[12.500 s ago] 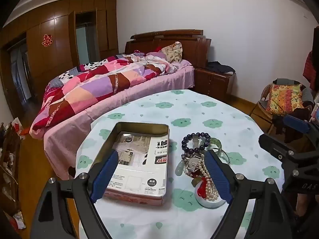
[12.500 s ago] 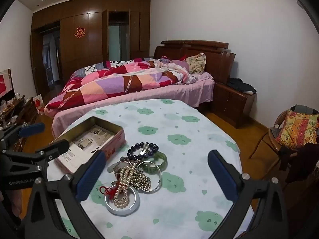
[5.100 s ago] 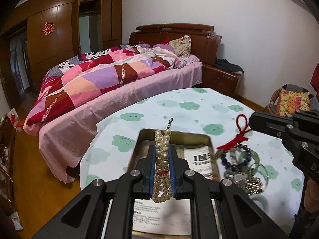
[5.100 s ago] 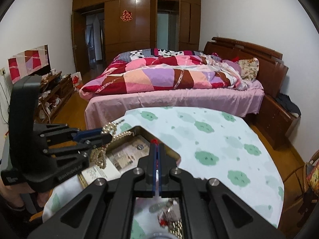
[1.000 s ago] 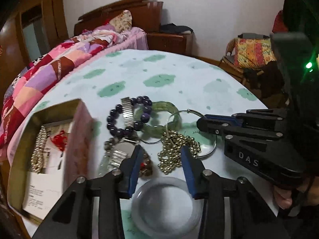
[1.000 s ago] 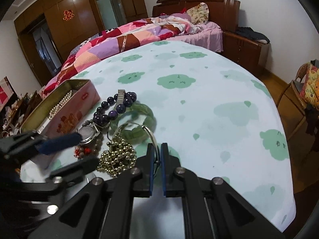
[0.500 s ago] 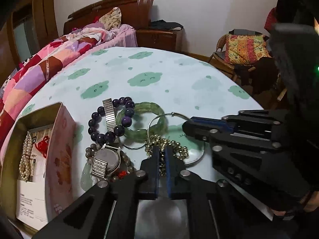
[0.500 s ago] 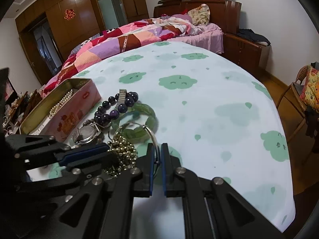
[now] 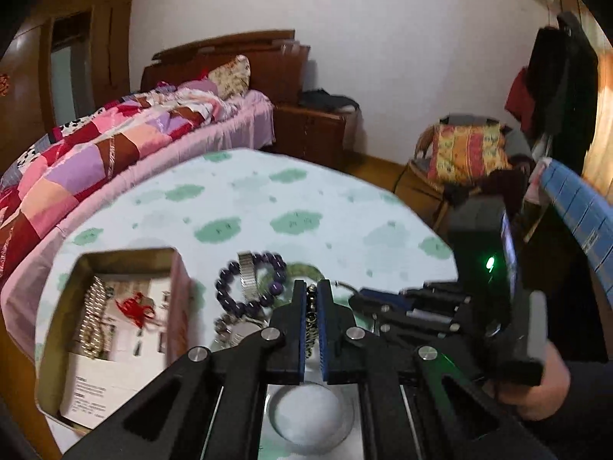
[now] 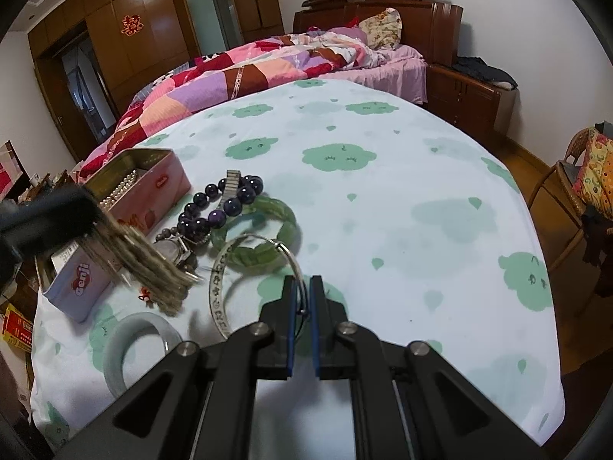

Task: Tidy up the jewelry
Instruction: 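Carry the gold bead chain over the tin with the left tool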

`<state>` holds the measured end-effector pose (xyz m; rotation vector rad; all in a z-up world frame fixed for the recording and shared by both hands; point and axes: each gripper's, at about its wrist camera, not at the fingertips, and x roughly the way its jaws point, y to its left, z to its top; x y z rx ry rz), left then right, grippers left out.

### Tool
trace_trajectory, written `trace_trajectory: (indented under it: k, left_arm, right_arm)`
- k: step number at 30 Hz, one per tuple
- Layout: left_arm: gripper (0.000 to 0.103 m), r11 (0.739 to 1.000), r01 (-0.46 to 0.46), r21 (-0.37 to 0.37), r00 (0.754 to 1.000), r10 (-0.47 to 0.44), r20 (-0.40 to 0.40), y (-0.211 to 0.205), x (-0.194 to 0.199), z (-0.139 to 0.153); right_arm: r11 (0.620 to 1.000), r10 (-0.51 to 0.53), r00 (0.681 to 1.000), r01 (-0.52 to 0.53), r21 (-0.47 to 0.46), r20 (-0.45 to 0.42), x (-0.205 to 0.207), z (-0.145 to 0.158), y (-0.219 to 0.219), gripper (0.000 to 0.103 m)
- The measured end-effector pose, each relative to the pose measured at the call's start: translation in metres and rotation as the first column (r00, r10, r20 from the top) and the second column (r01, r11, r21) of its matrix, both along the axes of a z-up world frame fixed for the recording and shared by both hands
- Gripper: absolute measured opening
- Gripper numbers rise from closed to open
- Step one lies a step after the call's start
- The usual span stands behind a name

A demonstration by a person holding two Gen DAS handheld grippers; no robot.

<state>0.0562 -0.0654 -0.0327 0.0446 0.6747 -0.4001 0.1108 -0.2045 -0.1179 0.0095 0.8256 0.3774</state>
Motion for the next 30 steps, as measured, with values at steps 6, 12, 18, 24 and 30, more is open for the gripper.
trace_trajectory:
  k: [6, 12, 18, 24, 30]
  left_arm:
    - [0.004, 0.999, -0.042, -0.035, 0.998, 0.043, 0.041, 0.020, 0.000, 0.020]
    - [0.004, 0.994, -0.094, -0.046, 0.994, 0.096, 0.056, 0.042, 0.001, 0.027]
    - [0.004, 0.989, -0.141, -0.045, 0.988, 0.143, 0.062, 0.064, 0.001, 0.032]
    - [0.004, 0.980, -0.195, -0.039, 0.978, 0.197, 0.070, 0.090, 0.002, 0.035]
    - [0.004, 0.970, -0.240, -0.042, 0.967, 0.243, 0.080, 0.113, 0.001, 0.038]
  right_arm:
    - [1.000, 0.006, 1.000, -0.007, 0.022, 0.029, -0.005, 0.004, -0.002, 0.009]
    - [1.000, 0.013, 0.999, -0.014, 0.023, 0.043, -0.006, 0.010, 0.001, 0.009]
    - [0.999, 0.028, 0.997, -0.031, 0.041, 0.072, -0.010, 0.025, 0.007, 0.009]
    - [0.997, 0.059, 0.994, -0.064, 0.051, 0.092, -0.010, 0.036, 0.020, 0.009]
    - [0.993, 0.096, 0.989, -0.103, 0.061, 0.110, -0.008, 0.049, 0.035, 0.009]
